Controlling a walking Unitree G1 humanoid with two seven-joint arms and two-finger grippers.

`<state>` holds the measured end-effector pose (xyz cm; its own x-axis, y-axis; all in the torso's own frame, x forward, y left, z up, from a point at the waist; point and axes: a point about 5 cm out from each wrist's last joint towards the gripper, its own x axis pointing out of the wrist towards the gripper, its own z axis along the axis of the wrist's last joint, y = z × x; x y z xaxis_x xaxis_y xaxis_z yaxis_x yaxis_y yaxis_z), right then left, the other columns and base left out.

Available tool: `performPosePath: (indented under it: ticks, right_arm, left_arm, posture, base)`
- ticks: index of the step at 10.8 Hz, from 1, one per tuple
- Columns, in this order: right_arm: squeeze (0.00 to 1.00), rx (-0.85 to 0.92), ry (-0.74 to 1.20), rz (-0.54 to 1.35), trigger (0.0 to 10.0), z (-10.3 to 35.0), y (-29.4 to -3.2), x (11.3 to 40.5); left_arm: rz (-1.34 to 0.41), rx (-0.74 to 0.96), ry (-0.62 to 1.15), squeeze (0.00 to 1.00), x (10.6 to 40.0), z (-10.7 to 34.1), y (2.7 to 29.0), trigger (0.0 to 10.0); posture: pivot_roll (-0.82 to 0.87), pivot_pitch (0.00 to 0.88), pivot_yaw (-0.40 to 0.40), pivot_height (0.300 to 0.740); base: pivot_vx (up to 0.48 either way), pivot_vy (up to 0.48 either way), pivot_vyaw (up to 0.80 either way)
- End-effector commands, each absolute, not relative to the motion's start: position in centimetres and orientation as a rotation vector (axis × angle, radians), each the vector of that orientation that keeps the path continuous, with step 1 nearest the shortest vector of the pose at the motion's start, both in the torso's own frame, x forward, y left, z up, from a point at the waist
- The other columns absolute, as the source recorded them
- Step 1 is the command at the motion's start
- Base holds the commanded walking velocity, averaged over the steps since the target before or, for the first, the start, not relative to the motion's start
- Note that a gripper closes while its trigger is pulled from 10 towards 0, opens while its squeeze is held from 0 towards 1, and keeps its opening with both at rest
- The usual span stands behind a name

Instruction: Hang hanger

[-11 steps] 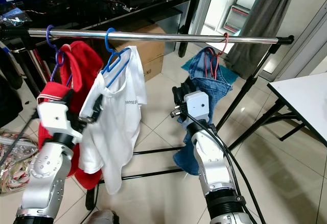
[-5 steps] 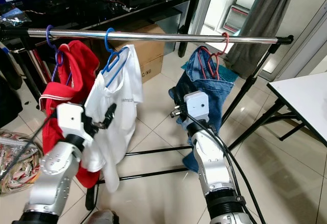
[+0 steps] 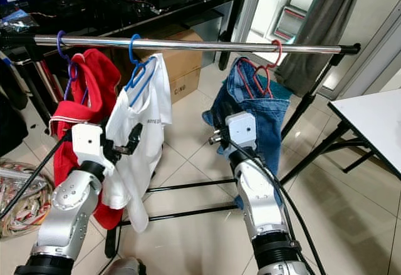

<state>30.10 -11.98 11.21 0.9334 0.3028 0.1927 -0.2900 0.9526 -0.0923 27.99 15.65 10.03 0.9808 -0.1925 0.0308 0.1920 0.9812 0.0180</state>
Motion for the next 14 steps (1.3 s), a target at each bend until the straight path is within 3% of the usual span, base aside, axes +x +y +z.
performPosePath:
  ticks: [1, 3, 4, 8, 9, 10, 12, 13, 14]
  right_arm:
    - [0.0, -0.058, -0.189, 0.295, 10.0, 11.0, -12.2, 30.1]
    - [0.0, -0.038, -0.155, 0.357, 10.0, 10.5, -11.6, 29.9]
    - [0.0, -0.023, -0.145, 0.525, 10.0, 10.1, -9.9, 28.9]
    - [0.0, -0.032, -0.16, 0.469, 10.0, 10.5, -10.3, 29.4]
    - [0.0, -0.03, -0.156, 0.448, 10.0, 10.5, -10.6, 29.6]
    - [0.0, -0.027, -0.155, 0.448, 10.0, 10.5, -10.6, 29.6]
    - [0.0, -0.025, -0.155, 0.441, 10.0, 10.5, -10.5, 29.6]
    - [0.0, -0.025, -0.156, 0.436, 10.0, 10.5, -10.5, 29.6]
    - [0.0, -0.024, -0.157, 0.431, 10.0, 10.5, -10.5, 29.7]
  left_arm:
    - [-0.195, 0.016, -0.034, 0.0, 28.2, 10.1, 15.4, 10.0]
    - [-0.196, 0.016, -0.032, 0.0, 28.3, 10.1, 15.3, 10.0]
    - [-0.198, 0.02, -0.033, 0.0, 28.3, 10.1, 15.3, 10.0]
    - [-0.208, 0.03, -0.029, 0.0, 28.5, 10.0, 15.2, 10.0]
    - [-0.224, 0.032, -0.03, 0.0, 28.5, 10.0, 15.1, 8.1]
    - [-0.24, 0.035, -0.033, 0.0, 28.5, 10.0, 14.8, 5.3]
    - [-0.269, 0.049, -0.036, 0.0, 28.6, 10.1, 14.3, 4.6]
    - [-0.278, 0.051, -0.037, 0.0, 28.7, 10.1, 14.1, 2.7]
    - [-0.282, 0.05, -0.035, 0.0, 28.8, 10.1, 14.0, 0.0]
  posture:
    - [0.34, 0.033, -0.093, 0.74]
    - [0.34, 0.033, -0.092, 0.74]
    - [0.34, 0.032, -0.091, 0.74]
    - [0.34, 0.025, -0.085, 0.74]
    - [0.34, 0.023, -0.079, 0.74]
    - [0.34, 0.024, -0.078, 0.74]
    - [0.34, 0.024, -0.073, 0.74]
    - [0.34, 0.023, -0.072, 0.74]
    - [0.34, 0.023, -0.071, 0.74]
  base:
    - [0.0, 0.0, 0.0]
    - [0.0, 0.0, 0.0]
    - [0.0, 0.0, 0.0]
    - [0.0, 0.0, 0.0]
    - [0.0, 0.0, 0.0]
    - [0.0, 0.0, 0.0]
    - [0.0, 0.0, 0.0]
    - [0.0, 0.0, 0.0]
    - [0.0, 0.0, 0.0]
